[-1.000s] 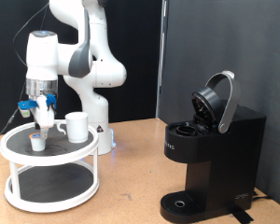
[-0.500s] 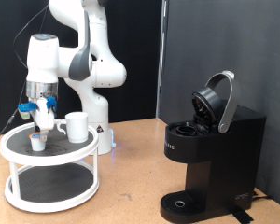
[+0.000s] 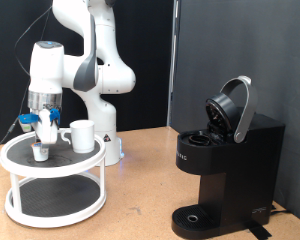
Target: Make a cup of coffee with the keurig machine
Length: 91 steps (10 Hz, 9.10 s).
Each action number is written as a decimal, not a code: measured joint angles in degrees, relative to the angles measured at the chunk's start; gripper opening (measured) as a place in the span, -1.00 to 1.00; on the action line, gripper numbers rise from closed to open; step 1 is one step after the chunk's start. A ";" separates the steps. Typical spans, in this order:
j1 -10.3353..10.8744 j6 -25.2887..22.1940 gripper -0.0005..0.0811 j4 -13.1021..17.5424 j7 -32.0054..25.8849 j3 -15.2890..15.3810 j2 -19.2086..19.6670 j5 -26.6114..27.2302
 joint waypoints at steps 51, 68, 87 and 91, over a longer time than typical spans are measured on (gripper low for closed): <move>24.55 -36.60 -0.13 31.80 3.78 17.66 6.75 62.45; 24.55 -24.58 -0.13 29.78 3.79 21.14 16.37 62.40; 23.97 -28.28 0.81 27.58 3.23 21.61 13.26 60.18; 23.98 -26.32 0.81 26.31 3.01 21.63 13.42 60.88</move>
